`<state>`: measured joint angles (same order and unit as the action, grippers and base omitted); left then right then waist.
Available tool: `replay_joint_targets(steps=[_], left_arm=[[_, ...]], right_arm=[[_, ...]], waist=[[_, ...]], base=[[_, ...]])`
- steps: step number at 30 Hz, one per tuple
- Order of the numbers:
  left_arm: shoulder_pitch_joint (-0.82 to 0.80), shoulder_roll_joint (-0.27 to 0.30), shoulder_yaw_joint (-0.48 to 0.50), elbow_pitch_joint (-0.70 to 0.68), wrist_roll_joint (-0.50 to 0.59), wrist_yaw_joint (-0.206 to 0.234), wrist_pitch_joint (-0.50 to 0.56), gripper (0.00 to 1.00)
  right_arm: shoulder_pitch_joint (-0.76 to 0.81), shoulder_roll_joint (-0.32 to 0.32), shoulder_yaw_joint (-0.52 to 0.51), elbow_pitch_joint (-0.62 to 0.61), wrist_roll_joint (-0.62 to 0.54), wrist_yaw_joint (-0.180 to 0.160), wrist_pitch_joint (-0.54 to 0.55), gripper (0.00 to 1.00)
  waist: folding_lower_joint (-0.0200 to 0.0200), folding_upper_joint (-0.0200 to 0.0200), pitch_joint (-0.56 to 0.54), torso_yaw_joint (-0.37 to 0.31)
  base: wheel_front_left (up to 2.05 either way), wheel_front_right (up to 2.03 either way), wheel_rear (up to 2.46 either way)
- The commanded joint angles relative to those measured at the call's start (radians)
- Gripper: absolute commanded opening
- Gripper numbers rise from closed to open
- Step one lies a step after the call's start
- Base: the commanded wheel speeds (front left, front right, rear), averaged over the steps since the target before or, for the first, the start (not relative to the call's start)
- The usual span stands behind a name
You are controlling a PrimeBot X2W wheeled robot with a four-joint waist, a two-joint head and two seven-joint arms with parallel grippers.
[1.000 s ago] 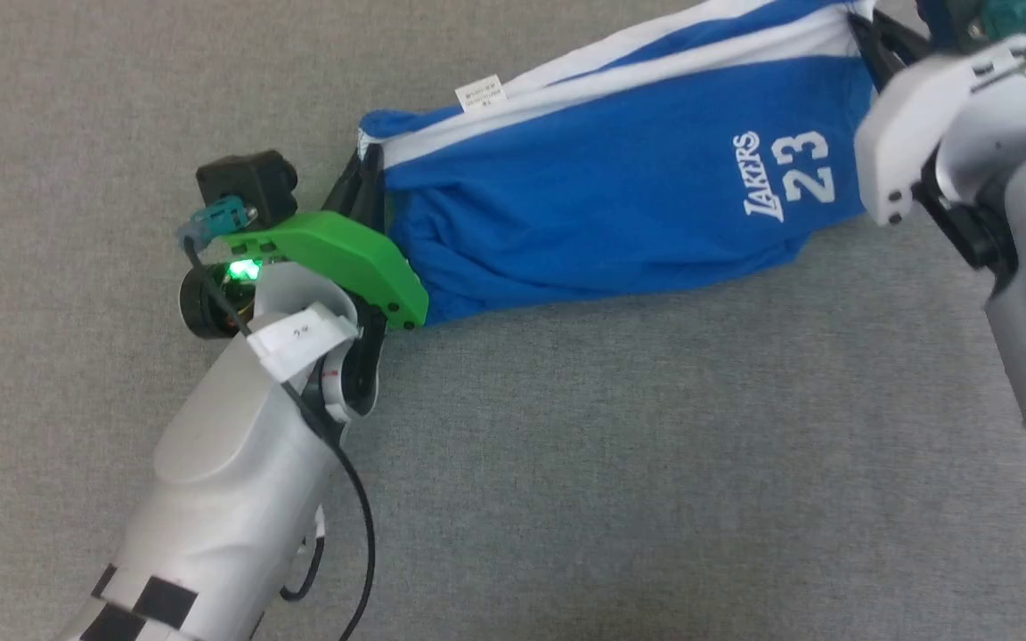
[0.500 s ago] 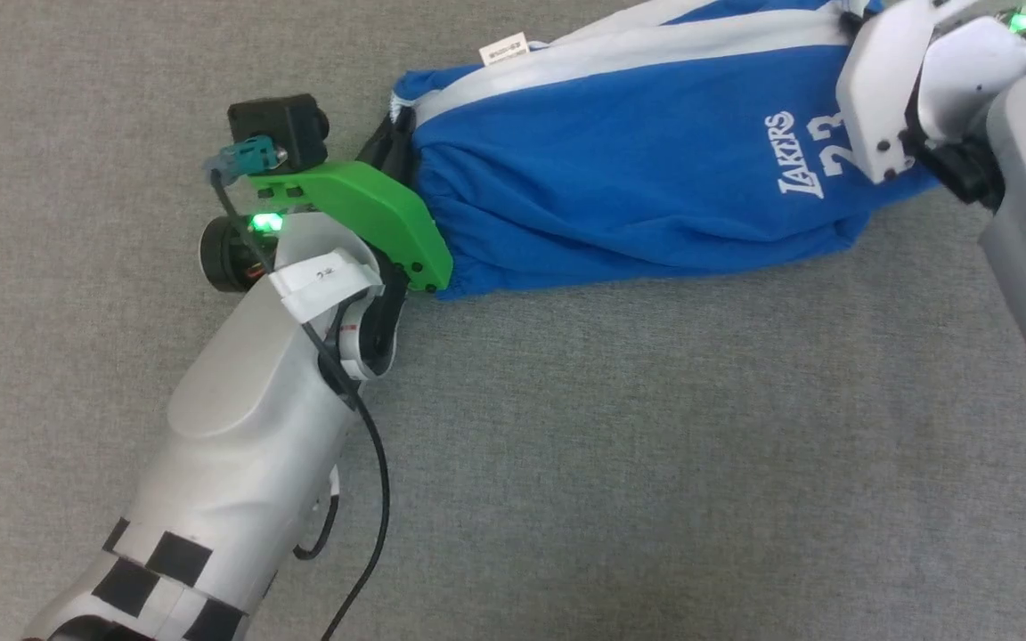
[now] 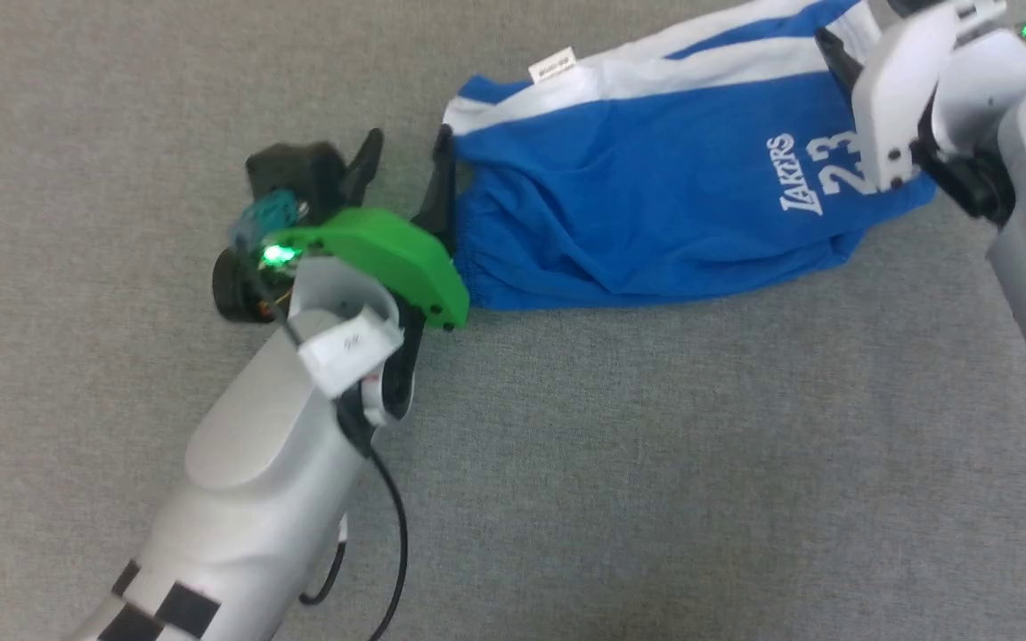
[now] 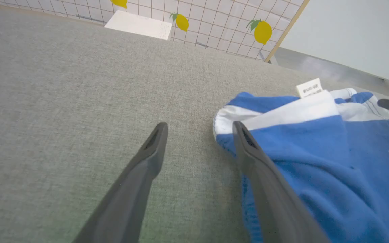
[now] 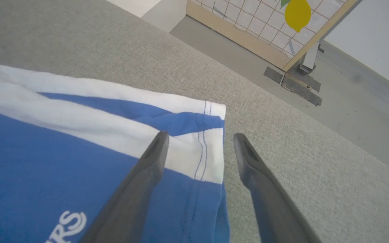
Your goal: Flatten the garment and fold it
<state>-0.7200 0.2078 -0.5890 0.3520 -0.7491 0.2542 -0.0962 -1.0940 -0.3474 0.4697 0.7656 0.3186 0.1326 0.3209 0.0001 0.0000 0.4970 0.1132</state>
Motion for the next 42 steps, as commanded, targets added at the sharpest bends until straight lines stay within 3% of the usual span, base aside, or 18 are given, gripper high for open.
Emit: replay_joint_targets(steps=[1,6,10,14,17,25,29,35,42], left_arm=[[0.025,0.012,0.008,-0.018,0.017,0.013,-0.025,1.00],[0.096,0.022,0.037,-0.077,0.025,0.027,-0.117,1.00],[0.154,0.024,0.065,-0.126,0.058,0.014,-0.158,1.00],[0.223,0.008,0.138,-0.201,0.134,-0.011,-0.165,1.00],[0.290,-0.019,0.212,-0.250,0.209,-0.062,-0.165,1.00],[0.419,-0.100,0.372,-0.291,0.360,-0.256,-0.165,1.00],[0.462,-0.130,0.437,-0.297,0.409,-0.325,-0.165,1.00],[0.495,-0.153,0.479,-0.300,0.445,-0.365,-0.166,1.00],[0.499,-0.157,0.468,-0.317,0.426,-0.376,-0.166,1.00]], right_arm=[[0.029,-0.005,-0.011,-0.005,0.009,-0.002,-0.035,1.00],[0.107,0.009,-0.076,-0.028,0.012,-0.002,-0.192,1.00],[0.176,0.036,-0.149,-0.045,0.014,-0.002,-0.311,1.00],[0.240,0.066,-0.218,-0.052,0.025,-0.002,-0.384,1.00],[0.276,0.086,-0.262,-0.050,0.041,-0.002,-0.399,1.00],[0.288,0.119,-0.330,-0.006,0.097,-0.002,-0.312,1.00],[0.245,0.131,-0.365,0.058,0.103,-0.002,-0.240,1.00],[0.148,0.129,-0.431,0.191,0.050,-0.002,-0.137,1.00],[0.031,0.112,-0.504,0.343,-0.088,-0.002,-0.029,1.00]], waist=[[-0.0001,0.0000,-0.040,-0.004],[-0.0001,0.0000,-0.099,-0.011],[-0.0001,0.0000,-0.143,-0.016],[-0.0001,0.0000,-0.177,-0.018],[-0.0001,0.0000,-0.197,-0.016],[-0.0001,0.0000,-0.213,-0.005],[-0.0001,0.0000,-0.203,0.007],[-0.0001,0.0000,-0.174,0.043],[-0.0001,0.0000,-0.132,0.086]], base=[[0.00,0.00,0.00],[0.00,0.00,0.00],[0.00,0.00,0.00],[0.00,0.00,0.00],[0.00,0.00,0.00],[0.00,0.00,0.00],[0.00,0.00,0.00],[0.00,0.00,0.00],[0.00,0.00,0.00]])
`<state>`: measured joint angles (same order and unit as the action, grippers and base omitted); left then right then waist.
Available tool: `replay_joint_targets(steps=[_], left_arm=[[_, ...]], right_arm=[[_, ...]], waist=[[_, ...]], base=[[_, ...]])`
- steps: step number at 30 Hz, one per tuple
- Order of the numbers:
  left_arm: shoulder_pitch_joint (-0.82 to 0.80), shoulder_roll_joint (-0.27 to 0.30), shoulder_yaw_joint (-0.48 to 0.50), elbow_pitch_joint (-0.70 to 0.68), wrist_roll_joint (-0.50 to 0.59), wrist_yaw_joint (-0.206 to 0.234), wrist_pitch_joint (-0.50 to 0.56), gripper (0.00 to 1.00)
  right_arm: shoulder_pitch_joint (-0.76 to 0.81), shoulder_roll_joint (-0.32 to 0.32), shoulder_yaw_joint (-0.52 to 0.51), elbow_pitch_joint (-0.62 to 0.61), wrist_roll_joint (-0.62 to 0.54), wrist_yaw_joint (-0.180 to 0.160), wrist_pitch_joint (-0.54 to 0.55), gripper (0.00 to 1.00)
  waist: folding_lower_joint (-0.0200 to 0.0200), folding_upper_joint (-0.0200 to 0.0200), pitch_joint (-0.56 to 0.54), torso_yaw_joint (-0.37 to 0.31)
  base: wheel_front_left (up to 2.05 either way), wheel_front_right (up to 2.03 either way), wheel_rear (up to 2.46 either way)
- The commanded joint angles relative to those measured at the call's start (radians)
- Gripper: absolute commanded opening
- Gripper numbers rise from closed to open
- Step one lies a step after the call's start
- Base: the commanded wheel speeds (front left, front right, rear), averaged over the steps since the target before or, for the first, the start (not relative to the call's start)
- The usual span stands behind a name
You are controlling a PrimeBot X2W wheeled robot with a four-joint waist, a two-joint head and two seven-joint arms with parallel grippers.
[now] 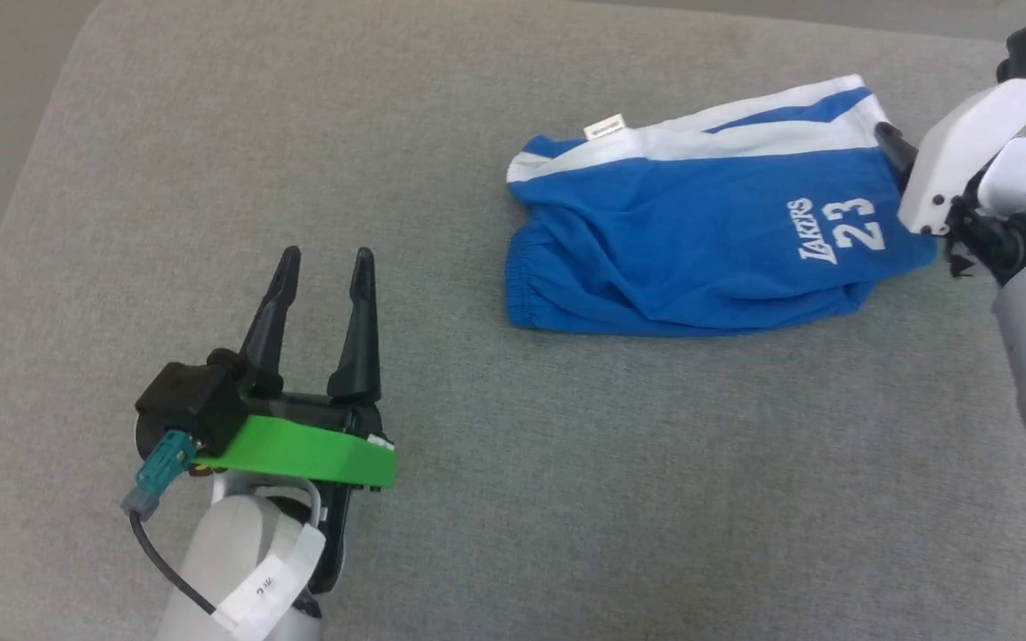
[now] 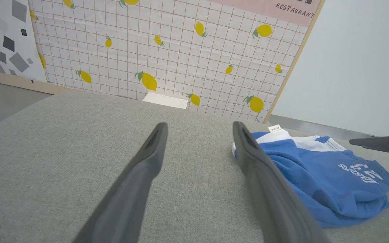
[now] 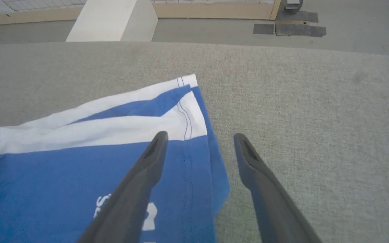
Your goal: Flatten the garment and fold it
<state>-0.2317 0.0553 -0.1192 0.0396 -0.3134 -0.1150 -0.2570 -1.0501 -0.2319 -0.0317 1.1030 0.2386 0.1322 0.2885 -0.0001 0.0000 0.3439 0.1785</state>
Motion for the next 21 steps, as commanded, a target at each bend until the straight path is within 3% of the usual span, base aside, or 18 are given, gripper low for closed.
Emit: replay_joint_targets(steps=[1,13,14,15,16,21], left_arm=[[0.009,-0.005,-0.007,-0.007,-0.016,-0.007,-0.005,1.00],[-0.015,-0.005,-0.032,-0.037,-0.036,0.009,-0.005,1.00],[-0.018,-0.005,-0.033,-0.038,-0.036,0.011,-0.005,1.00],[-0.020,-0.005,-0.033,-0.039,-0.035,0.011,-0.005,1.00],[-0.021,-0.005,-0.034,-0.041,-0.035,0.013,-0.005,1.00],[-0.028,-0.005,-0.039,-0.041,-0.032,0.016,-0.005,1.00]], right_arm=[[-0.027,-0.007,-0.015,0.027,-0.030,-0.002,0.022,1.00],[-0.104,0.008,-0.072,0.138,-0.204,-0.002,0.223,0.99],[-0.106,0.014,-0.071,0.142,-0.209,-0.002,0.243,0.49],[-0.107,0.017,-0.071,0.144,-0.213,-0.002,0.258,0.29],[-0.108,0.022,-0.065,0.146,-0.219,-0.002,0.274,0.02],[-0.104,0.027,-0.057,0.137,-0.234,-0.002,0.286,0.00]], waist=[[0.0001,0.0000,0.028,0.028],[0.0001,0.0000,0.087,0.054],[0.0001,0.0000,0.090,0.053],[0.0001,0.0000,0.092,0.052],[0.0001,0.0000,0.093,0.050],[0.0001,0.0000,0.093,0.041]], base=[[0.00,0.00,0.00],[0.00,0.00,0.00],[0.00,0.00,0.00],[0.00,0.00,0.00],[0.00,0.00,0.00],[0.00,0.00,0.00]])
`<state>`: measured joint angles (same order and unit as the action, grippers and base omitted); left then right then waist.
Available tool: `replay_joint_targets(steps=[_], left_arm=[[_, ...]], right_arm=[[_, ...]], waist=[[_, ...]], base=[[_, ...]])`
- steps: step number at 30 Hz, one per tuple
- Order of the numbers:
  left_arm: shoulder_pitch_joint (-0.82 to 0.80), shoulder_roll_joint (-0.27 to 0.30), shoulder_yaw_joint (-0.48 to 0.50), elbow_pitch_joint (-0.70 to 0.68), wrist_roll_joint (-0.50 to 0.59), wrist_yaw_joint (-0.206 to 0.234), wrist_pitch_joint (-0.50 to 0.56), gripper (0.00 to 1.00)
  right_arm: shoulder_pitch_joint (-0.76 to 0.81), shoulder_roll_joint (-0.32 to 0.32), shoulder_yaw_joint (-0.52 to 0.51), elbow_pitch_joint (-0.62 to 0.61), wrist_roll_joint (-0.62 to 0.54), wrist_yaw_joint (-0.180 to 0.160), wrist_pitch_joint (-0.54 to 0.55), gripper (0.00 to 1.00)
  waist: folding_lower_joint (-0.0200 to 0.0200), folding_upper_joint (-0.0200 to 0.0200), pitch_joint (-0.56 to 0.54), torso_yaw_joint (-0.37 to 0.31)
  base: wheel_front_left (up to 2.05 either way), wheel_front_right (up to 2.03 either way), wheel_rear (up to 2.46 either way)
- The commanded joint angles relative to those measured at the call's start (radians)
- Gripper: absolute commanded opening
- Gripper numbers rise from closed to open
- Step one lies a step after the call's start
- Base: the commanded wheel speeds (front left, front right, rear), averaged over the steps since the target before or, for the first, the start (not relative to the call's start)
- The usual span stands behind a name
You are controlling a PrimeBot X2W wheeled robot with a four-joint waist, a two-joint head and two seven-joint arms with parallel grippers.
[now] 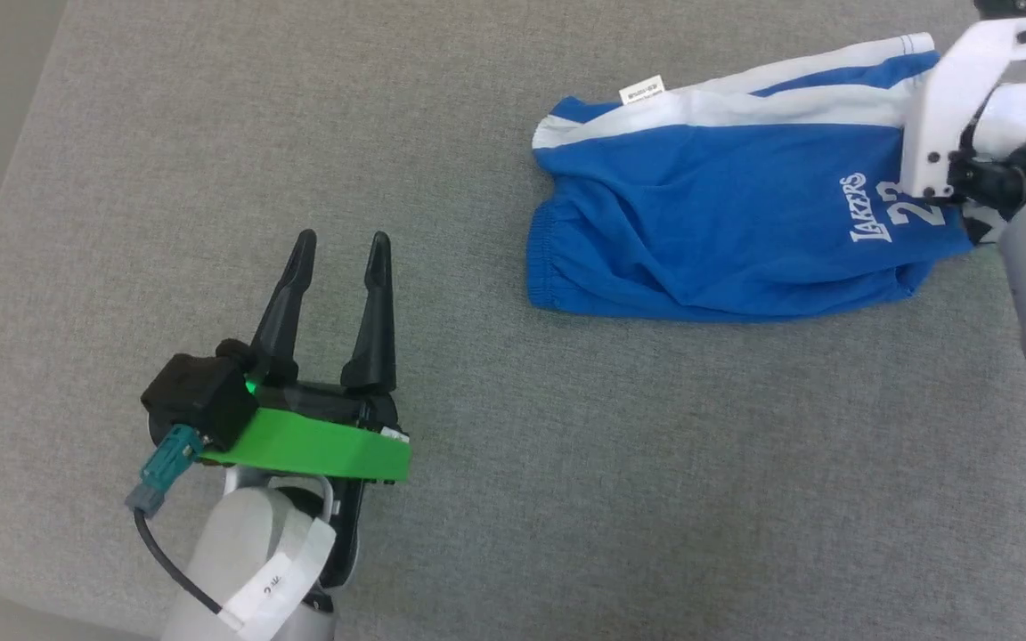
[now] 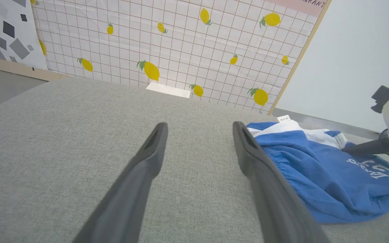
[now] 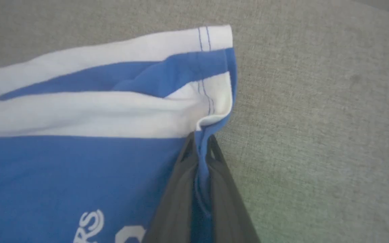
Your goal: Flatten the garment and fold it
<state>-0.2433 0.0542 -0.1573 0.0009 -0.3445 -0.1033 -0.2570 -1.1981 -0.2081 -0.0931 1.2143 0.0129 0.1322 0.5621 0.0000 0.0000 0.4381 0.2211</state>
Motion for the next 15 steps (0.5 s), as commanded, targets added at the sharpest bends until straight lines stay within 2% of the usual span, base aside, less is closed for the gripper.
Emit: replay_joint_targets(steps=[1,9,15], left_arm=[[-0.017,-0.004,-0.002,-0.002,-0.001,0.005,-0.005,1.00],[0.001,-0.004,0.009,0.014,0.009,0.005,-0.005,1.00],[0.029,-0.004,0.030,0.030,0.025,-0.002,-0.005,1.00]], right_arm=[[0.049,0.002,0.003,0.015,-0.010,-0.002,-0.004,0.00],[0.138,-0.009,-0.030,-0.071,0.020,-0.002,-0.191,0.00],[0.242,-0.034,-0.086,-0.124,0.044,-0.002,-0.285,0.00]], waist=[[0.0000,0.0000,-0.003,-0.004],[0.0000,0.0000,-0.053,-0.028],[0.0000,0.0000,-0.114,-0.063]], base=[[0.00,0.00,0.00],[0.00,0.00,0.00],[0.00,0.00,0.00]])
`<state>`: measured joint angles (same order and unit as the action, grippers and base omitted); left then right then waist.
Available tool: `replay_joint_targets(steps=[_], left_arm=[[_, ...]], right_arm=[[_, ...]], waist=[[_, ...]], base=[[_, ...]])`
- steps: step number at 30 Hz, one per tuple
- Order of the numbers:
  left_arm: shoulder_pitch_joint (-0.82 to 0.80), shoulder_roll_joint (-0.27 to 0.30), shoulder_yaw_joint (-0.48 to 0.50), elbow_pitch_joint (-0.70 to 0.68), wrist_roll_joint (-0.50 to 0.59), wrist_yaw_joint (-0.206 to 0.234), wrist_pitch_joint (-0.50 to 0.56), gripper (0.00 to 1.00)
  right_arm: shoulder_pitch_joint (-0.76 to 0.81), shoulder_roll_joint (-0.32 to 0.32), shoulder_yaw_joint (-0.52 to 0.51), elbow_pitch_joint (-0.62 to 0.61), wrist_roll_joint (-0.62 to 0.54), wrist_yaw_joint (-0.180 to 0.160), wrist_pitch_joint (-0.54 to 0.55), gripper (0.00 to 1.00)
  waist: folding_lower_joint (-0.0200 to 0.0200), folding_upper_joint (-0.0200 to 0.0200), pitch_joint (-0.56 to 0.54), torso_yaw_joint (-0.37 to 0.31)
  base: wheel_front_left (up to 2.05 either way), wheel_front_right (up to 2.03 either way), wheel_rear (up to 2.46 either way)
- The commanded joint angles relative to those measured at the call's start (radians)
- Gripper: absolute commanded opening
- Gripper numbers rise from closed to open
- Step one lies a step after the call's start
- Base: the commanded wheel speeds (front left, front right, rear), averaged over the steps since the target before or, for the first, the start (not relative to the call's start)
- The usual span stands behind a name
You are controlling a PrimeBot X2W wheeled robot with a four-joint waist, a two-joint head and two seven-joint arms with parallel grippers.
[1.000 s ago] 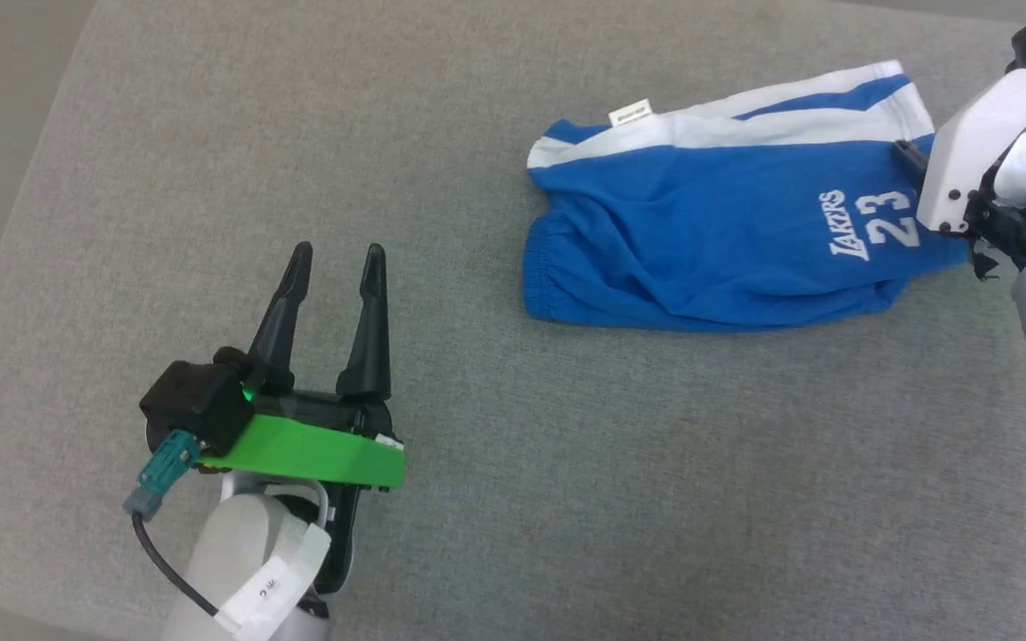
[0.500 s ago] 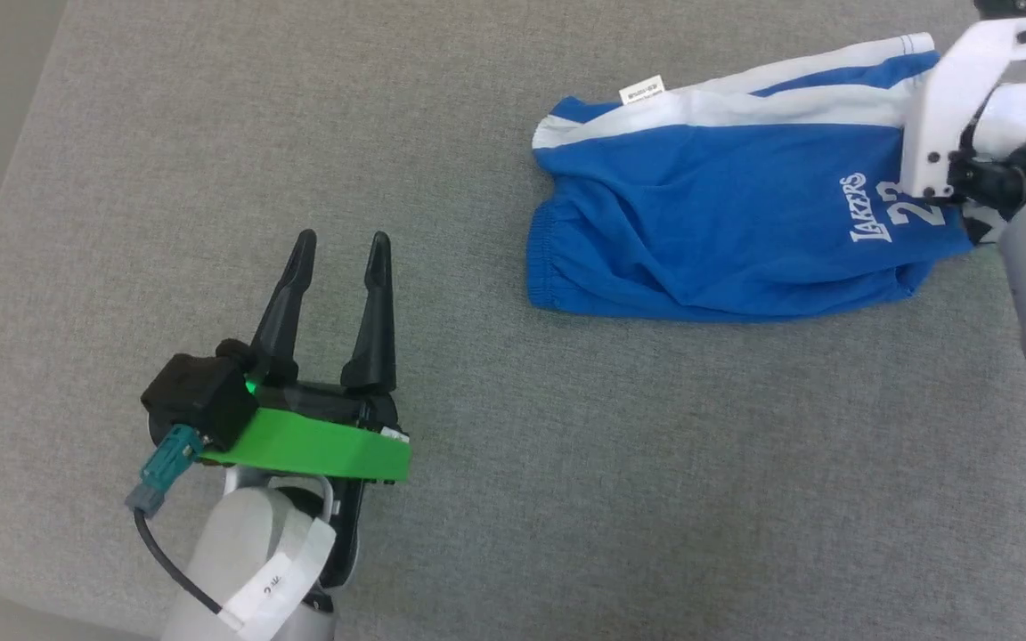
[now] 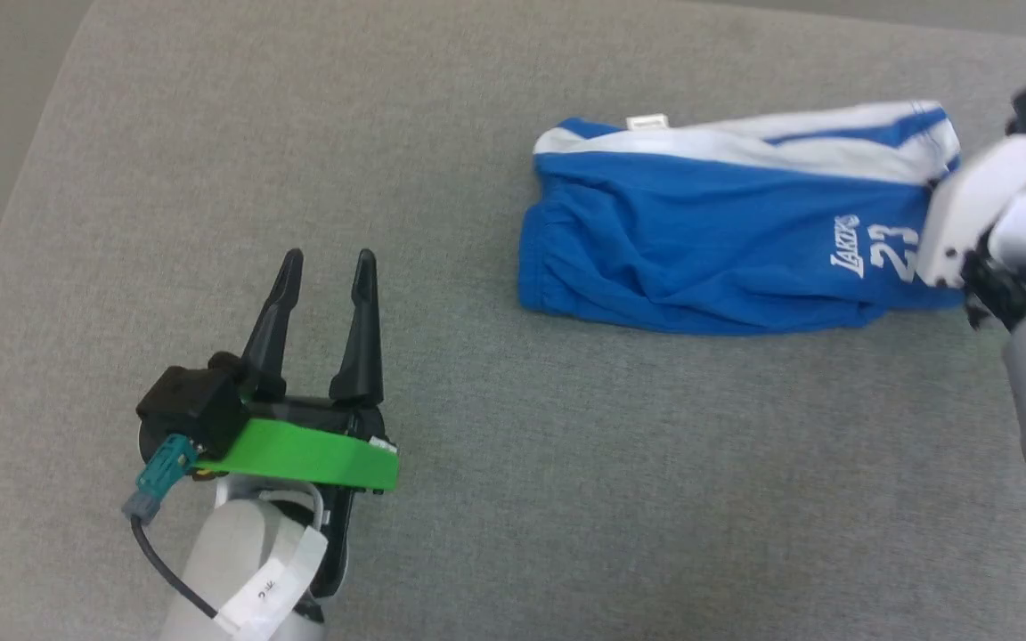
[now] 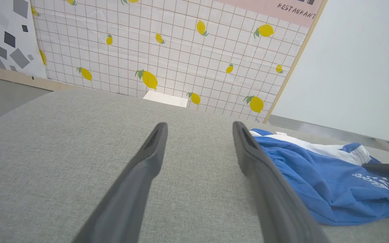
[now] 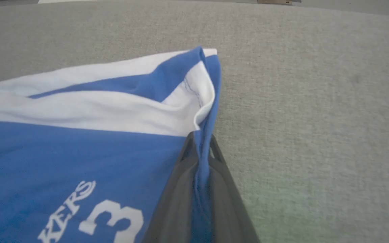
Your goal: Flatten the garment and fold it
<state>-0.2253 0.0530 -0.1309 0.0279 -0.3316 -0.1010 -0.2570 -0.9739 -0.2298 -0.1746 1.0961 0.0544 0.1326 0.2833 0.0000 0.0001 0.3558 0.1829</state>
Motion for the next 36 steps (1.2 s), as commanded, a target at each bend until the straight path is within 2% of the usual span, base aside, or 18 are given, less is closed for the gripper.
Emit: replay_joint_targets(steps=[1,9,12,16,20,28,32,36], left_arm=[[0.016,-0.003,0.006,0.005,0.014,-0.005,-0.005,1.00],[0.049,-0.003,0.014,0.017,0.024,-0.010,-0.005,1.00],[0.053,-0.003,0.014,0.022,0.024,-0.013,-0.005,1.00],[0.056,-0.003,0.011,0.025,0.024,-0.015,-0.005,1.00],[0.056,-0.003,0.008,0.030,0.024,-0.017,-0.005,1.00],[0.051,-0.003,0.004,0.035,0.021,-0.019,-0.005,1.00],[0.041,-0.003,-0.005,0.037,0.017,-0.020,-0.005,1.00],[0.026,-0.003,-0.019,0.033,0.010,-0.019,-0.005,1.00]], right_arm=[[0.034,-0.018,-0.014,-0.014,0.001,-0.002,-0.014,0.00],[0.155,-0.087,-0.131,-0.139,-0.101,-0.002,-0.022,0.00],[0.181,-0.069,-0.163,-0.217,-0.141,-0.002,0.013,0.00],[0.208,-0.017,-0.143,-0.351,-0.170,-0.002,0.084,0.00],[0.245,0.035,-0.078,-0.519,-0.181,-0.002,0.196,0.00],[0.300,0.116,0.127,-0.846,-0.140,-0.002,0.408,0.00],[0.279,0.133,0.220,-0.897,-0.128,-0.002,0.454,0.00],[0.235,0.145,0.306,-0.860,-0.126,-0.002,0.463,0.00]], waist=[[0.0000,-0.0001,-0.040,-0.030],[0.0000,-0.0001,-0.091,-0.061],[0.0000,-0.0001,-0.097,-0.065],[0.0000,-0.0001,-0.099,-0.066],[0.0000,-0.0001,-0.101,-0.060],[0.0000,-0.0001,-0.092,-0.042],[0.0000,-0.0001,-0.079,-0.026],[0.0000,-0.0001,-0.058,-0.005]], base=[[0.00,0.00,0.00],[0.00,0.00,0.00],[0.00,0.00,0.00],[0.00,0.00,0.00],[0.00,0.00,0.00],[0.00,0.00,0.00],[0.00,0.00,0.00],[0.00,0.00,0.00]])
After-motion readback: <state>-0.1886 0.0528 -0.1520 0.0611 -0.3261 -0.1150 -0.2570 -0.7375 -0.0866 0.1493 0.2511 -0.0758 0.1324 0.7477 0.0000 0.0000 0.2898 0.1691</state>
